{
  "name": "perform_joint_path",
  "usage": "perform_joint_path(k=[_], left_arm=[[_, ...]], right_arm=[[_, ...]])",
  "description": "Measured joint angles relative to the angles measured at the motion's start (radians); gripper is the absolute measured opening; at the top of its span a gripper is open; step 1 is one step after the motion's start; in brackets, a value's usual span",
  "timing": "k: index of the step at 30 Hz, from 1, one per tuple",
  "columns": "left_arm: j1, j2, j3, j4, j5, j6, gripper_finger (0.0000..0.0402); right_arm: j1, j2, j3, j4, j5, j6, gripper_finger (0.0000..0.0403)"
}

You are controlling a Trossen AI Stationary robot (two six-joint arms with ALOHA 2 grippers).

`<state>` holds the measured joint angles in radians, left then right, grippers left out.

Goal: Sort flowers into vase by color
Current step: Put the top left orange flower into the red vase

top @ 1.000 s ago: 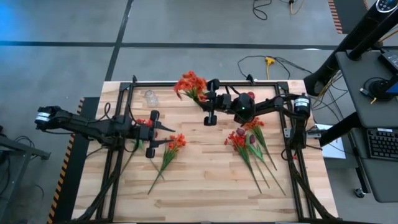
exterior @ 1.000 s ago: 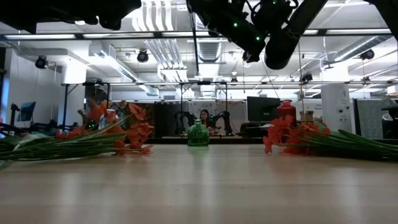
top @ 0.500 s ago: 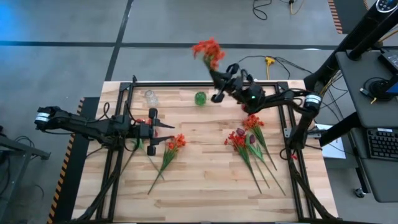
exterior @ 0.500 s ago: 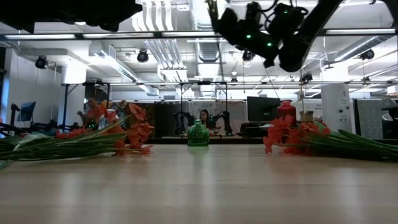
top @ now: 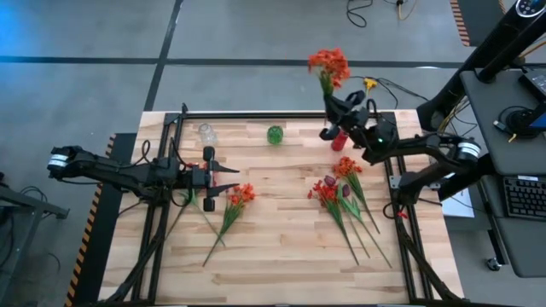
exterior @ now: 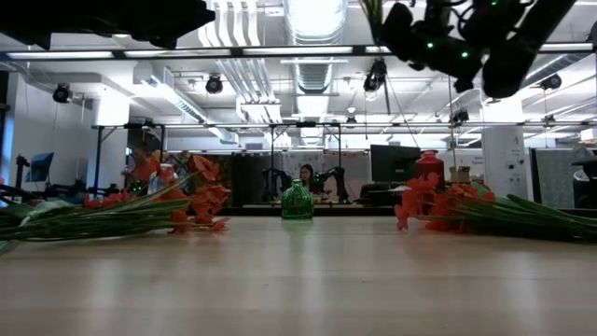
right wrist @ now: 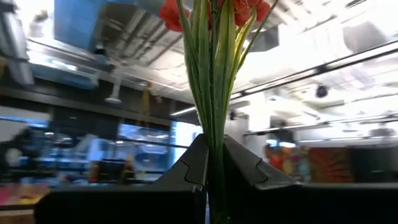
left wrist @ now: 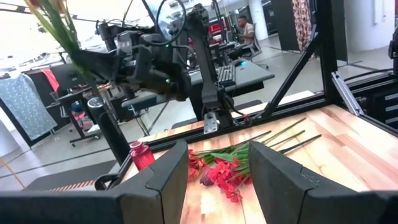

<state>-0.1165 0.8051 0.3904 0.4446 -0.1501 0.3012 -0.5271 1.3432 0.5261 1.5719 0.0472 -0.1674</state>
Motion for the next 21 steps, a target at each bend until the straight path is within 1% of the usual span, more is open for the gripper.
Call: perform_joint_path(k=[3, 7, 11, 13, 16, 18, 19, 21], left_arm=[[0.000, 0.000, 0.000, 0.002, 0.000, 0.000, 0.0150], [0.001, 0.000, 0.000, 0.004, 0.000, -0.014, 0.0150], [0.000, 0.002, 0.000, 0.004, -0.019, -0.034, 0.0150], [0.000, 0.002, 0.000, 0.006, -0.071, -0.047, 0.0150], [0.001, 0.002, 0.000, 0.008, -0.199, -0.071, 0.0150], [0.001, 0.002, 0.000, 0.010, -0.262, -0.087, 0.0150], [0.001, 0.002, 0.000, 0.011, -0.279, -0.091, 0.0150], [0.001, 0.002, 0.000, 0.011, -0.280, -0.093, 0.0150]], right_arm=[[-0.015, -0.035, -0.037, 0.000, 0.063, -0.028, 0.0022], [-0.022, -0.056, -0.064, -0.012, 0.181, 0.013, 0.0022], [-0.024, -0.064, -0.076, -0.042, 0.197, 0.043, 0.0022], [-0.024, -0.069, -0.076, -0.051, 0.226, 0.044, 0.0022], [-0.025, -0.085, -0.086, -0.057, 0.291, 0.028, 0.0022], [-0.028, -0.107, -0.099, -0.057, 0.294, 0.029, 0.0022], [-0.029, -0.120, -0.107, -0.059, 0.294, 0.037, 0.0022], [-0.029, -0.144, -0.117, -0.092, 0.293, 0.045, 0.0022]])
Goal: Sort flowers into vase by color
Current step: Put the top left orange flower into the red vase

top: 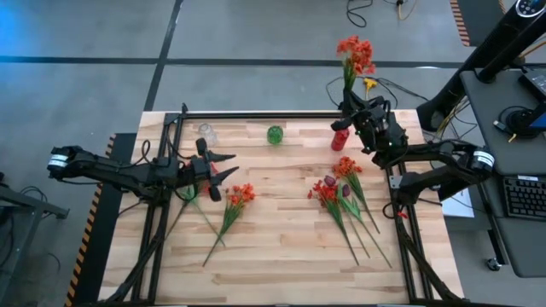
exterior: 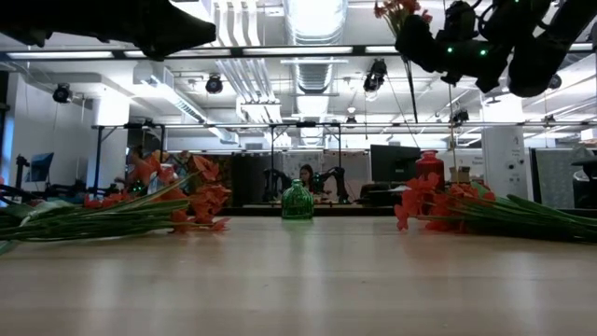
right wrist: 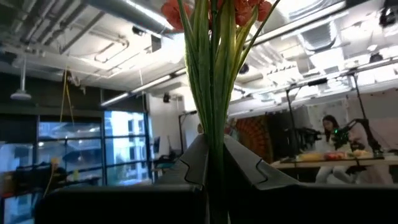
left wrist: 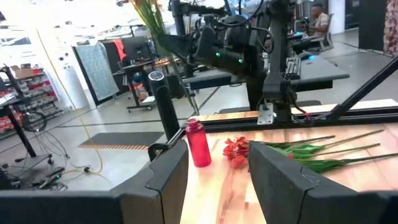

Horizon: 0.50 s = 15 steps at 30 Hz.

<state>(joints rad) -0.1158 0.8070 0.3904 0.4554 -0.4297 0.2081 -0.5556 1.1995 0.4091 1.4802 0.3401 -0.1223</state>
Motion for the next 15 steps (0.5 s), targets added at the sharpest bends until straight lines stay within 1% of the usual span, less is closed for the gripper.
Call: perform_joint_path(k=[2, 4, 7, 10, 11, 12, 14, 15], left_arm=[[0.000, 0.000, 0.000, 0.000, 0.000, 0.002, 0.0150], [0.000, 0.000, 0.000, 0.001, 0.000, 0.012, 0.0150], [0.000, 0.000, 0.000, 0.001, 0.000, 0.020, 0.0150], [0.000, 0.000, 0.000, 0.000, 0.000, 0.023, 0.0150], [0.000, 0.000, 0.000, 0.000, 0.000, 0.023, 0.0150], [0.000, 0.000, 0.000, 0.000, -0.001, 0.023, 0.0150], [0.000, 0.000, 0.000, 0.000, -0.001, 0.023, 0.0150], [0.000, 0.000, 0.000, 0.000, -0.001, 0.023, 0.0150]], right_arm=[[-0.007, -0.021, -0.004, -0.048, -0.005, 0.002, 0.0022], [-0.022, -0.029, 0.002, -0.050, -0.008, 0.008, 0.0022], [-0.060, -0.031, 0.039, -0.057, -0.025, 0.018, 0.0022], [-0.102, -0.029, 0.090, -0.130, -0.031, 0.019, 0.0022], [-0.117, -0.028, 0.099, -0.157, -0.048, 0.033, 0.0022], [-0.132, -0.025, 0.100, -0.168, -0.090, 0.055, 0.0022], [-0.149, -0.016, 0.095, -0.136, -0.200, 0.103, 0.0022], [-0.149, -0.013, 0.087, -0.102, -0.225, 0.116, 0.0022]])
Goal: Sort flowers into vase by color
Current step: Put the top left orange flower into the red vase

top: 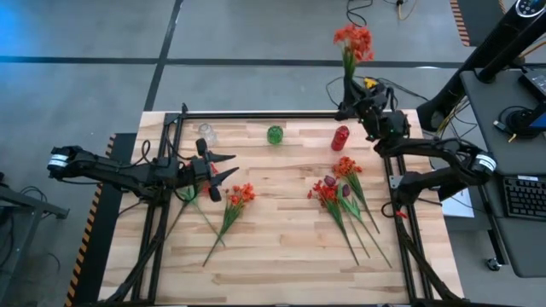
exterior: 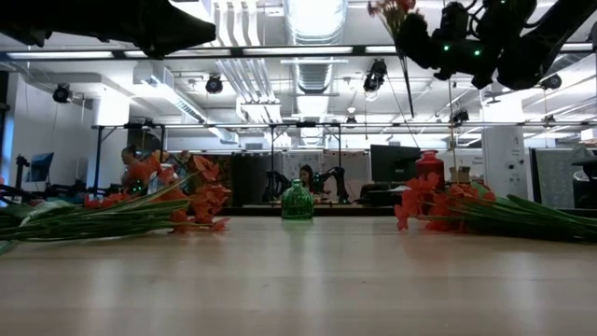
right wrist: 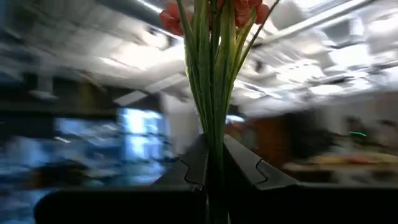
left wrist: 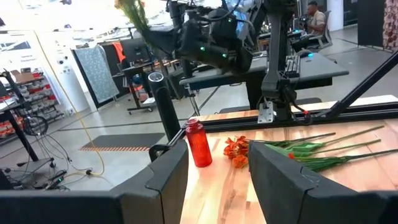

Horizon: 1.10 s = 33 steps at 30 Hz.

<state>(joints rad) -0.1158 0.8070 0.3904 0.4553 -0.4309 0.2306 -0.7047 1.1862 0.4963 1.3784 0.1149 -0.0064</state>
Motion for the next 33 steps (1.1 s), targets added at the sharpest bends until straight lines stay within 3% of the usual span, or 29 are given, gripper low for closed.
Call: perform_joint_path(k=[9, 15, 26, 33], left_arm=[[0.000, 0.000, 0.000, -0.007, -0.001, 0.003, 0.0150], [0.000, 0.000, 0.000, -0.007, -0.001, 0.004, 0.0150], [0.000, 0.000, 0.000, -0.005, -0.001, 0.004, 0.0150], [0.000, 0.000, 0.000, 0.005, 0.000, 0.007, 0.0150]], right_arm=[[-0.004, -0.006, -0.089, 0.062, -0.105, -0.029, 0.0022], [-0.015, -0.008, -0.170, 0.188, -0.085, -0.043, 0.0022], [-0.016, -0.005, -0.213, 0.192, -0.053, -0.072, 0.0022], [-0.016, 0.061, -0.204, 0.193, -0.044, -0.060, 0.0022]])
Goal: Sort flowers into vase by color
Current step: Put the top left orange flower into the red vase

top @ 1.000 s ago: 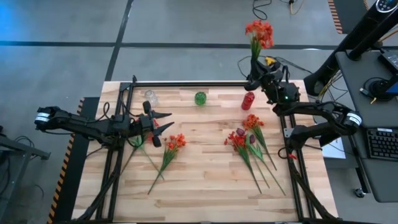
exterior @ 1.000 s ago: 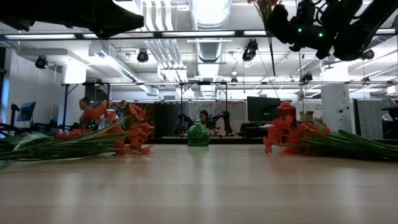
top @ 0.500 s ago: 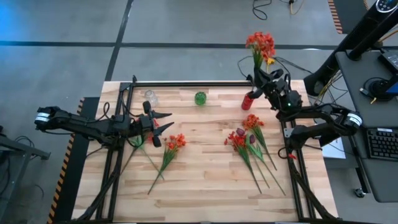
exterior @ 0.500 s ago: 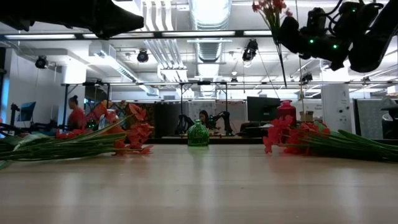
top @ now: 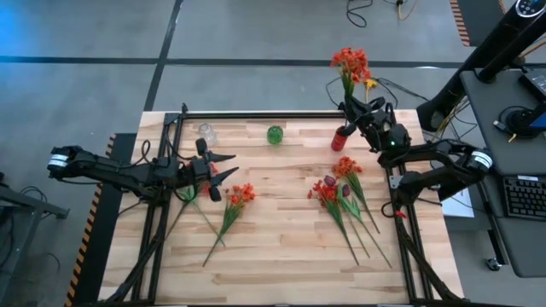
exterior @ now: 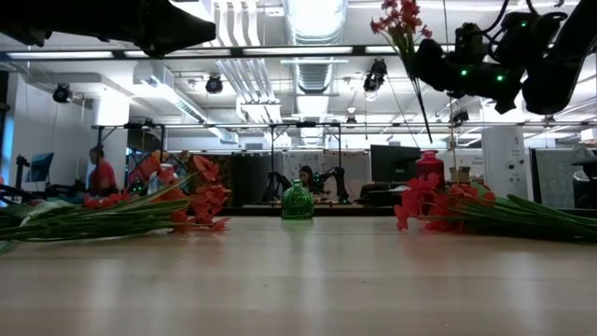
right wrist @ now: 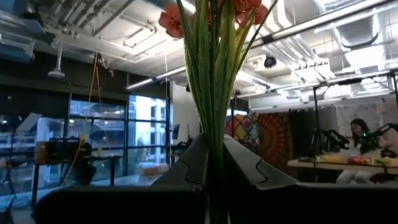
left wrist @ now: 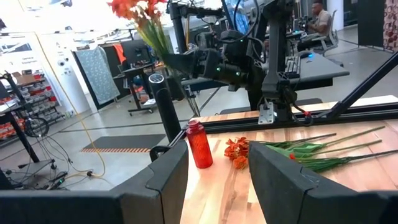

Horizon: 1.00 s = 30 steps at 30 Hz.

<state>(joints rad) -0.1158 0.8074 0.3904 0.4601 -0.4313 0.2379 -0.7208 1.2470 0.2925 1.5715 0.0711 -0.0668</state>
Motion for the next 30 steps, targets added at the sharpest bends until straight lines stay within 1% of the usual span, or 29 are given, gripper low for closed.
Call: perform_joint_path(k=[6, 15, 24, 30], left_arm=[[0.000, 0.000, 0.000, -0.001, 0.000, 0.000, 0.0150], [0.000, 0.000, 0.000, -0.005, 0.000, 0.000, 0.0150], [0.000, 0.000, 0.000, -0.004, 0.000, 0.000, 0.0150], [0.000, 0.000, 0.000, -0.004, 0.000, 0.000, 0.0150]], right_arm=[[0.000, 0.053, 0.034, 0.000, 0.000, -0.015, 0.0022], [0.000, 0.059, 0.035, -0.001, 0.000, -0.046, 0.0022], [0.000, 0.105, 0.033, -0.002, 0.000, -0.055, 0.0022], [0.000, 0.104, 0.033, 0.000, 0.000, -0.063, 0.0022]])
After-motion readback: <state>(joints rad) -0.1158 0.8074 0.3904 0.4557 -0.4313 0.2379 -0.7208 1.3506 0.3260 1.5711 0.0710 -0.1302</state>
